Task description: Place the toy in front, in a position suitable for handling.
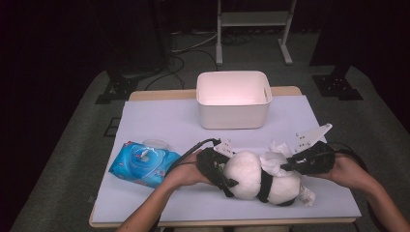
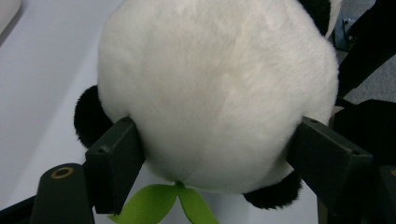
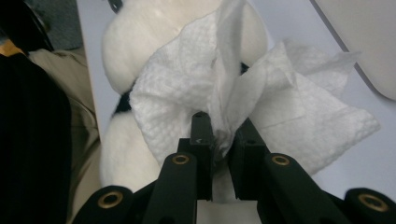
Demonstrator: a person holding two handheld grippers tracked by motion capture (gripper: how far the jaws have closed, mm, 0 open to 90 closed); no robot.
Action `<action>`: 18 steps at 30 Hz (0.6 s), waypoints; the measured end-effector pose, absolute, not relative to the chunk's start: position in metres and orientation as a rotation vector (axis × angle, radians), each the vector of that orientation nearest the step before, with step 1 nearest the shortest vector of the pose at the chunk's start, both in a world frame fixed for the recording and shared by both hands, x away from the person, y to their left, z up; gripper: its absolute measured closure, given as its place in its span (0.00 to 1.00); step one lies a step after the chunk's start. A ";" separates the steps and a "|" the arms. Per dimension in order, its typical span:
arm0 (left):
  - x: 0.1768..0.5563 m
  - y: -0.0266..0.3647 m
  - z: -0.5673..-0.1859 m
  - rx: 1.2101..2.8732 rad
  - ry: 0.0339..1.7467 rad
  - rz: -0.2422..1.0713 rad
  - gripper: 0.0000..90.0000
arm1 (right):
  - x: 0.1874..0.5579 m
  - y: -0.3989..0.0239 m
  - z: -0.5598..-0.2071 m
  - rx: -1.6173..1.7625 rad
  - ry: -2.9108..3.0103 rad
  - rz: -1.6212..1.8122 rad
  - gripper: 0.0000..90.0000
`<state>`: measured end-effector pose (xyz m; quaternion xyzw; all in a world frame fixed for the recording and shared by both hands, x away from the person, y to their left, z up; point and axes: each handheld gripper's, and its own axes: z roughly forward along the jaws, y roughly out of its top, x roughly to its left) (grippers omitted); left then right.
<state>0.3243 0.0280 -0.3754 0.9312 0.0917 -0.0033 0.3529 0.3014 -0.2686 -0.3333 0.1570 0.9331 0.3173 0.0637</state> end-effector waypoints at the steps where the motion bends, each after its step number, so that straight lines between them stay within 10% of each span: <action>1: 0.324 0.027 -0.375 2.412 0.235 -0.003 0.23 | 0.301 -0.266 -0.333 0.468 2.822 0.964 0.89; 18: 0.324 0.015 -0.375 2.404 0.231 -0.007 0.23 | 0.306 -0.225 -0.335 0.338 2.885 0.981 0.89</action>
